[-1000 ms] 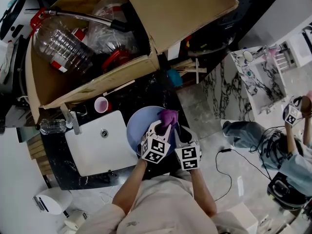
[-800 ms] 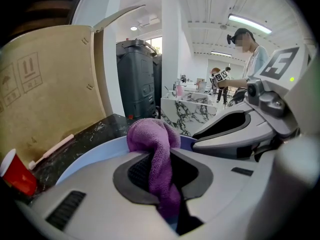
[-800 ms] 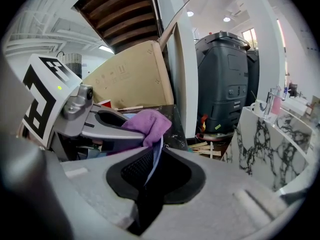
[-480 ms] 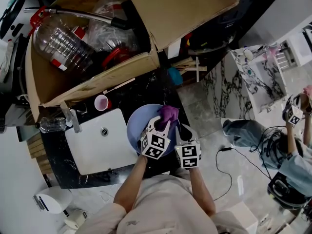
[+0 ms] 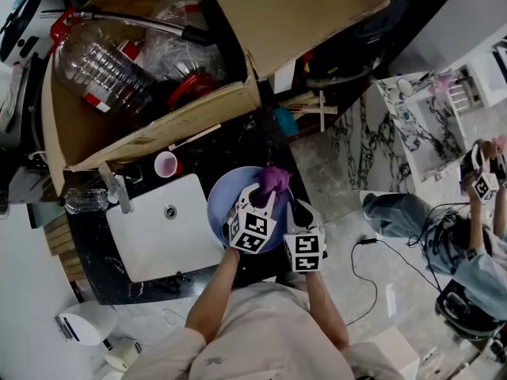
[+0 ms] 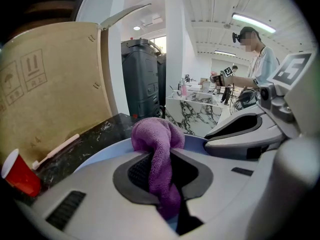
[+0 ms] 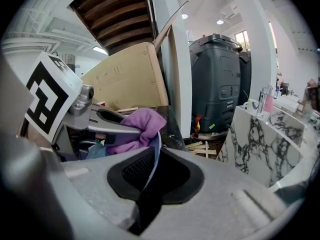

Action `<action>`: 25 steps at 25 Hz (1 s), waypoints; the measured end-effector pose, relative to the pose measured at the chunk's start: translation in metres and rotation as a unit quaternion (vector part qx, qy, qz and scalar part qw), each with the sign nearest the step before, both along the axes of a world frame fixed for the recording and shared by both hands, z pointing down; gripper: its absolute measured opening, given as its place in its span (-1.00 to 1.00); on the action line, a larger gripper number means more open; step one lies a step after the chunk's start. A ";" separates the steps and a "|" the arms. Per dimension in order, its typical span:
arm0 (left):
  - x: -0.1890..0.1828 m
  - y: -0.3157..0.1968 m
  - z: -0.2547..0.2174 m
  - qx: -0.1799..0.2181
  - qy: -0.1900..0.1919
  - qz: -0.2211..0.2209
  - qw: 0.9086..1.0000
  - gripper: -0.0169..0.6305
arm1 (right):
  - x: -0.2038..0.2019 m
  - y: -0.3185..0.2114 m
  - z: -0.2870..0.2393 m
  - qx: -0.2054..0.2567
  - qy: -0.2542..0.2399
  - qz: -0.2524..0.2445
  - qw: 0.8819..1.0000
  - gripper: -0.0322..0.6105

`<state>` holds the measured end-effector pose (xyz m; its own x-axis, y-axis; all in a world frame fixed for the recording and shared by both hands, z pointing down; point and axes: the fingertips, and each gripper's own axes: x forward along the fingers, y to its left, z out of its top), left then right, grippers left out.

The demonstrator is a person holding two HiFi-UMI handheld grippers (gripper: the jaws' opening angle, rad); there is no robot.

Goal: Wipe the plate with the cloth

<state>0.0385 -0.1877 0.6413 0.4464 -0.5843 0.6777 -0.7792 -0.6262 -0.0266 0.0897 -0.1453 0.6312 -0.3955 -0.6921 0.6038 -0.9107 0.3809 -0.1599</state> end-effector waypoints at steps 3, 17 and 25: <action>-0.003 -0.003 0.000 0.001 -0.001 -0.006 1.000 -0.76 | 0.004 0.000 0.005 0.005 0.013 0.006 1.000 -0.78; -0.024 -0.012 -0.001 0.001 -0.006 -0.037 0.999 -0.76 | 0.002 -0.001 0.002 0.005 0.021 0.025 0.999 -0.79; -0.042 -0.016 -0.001 -0.001 -0.012 -0.062 0.998 -0.76 | 0.001 -0.002 0.001 0.003 0.027 0.030 0.999 -0.79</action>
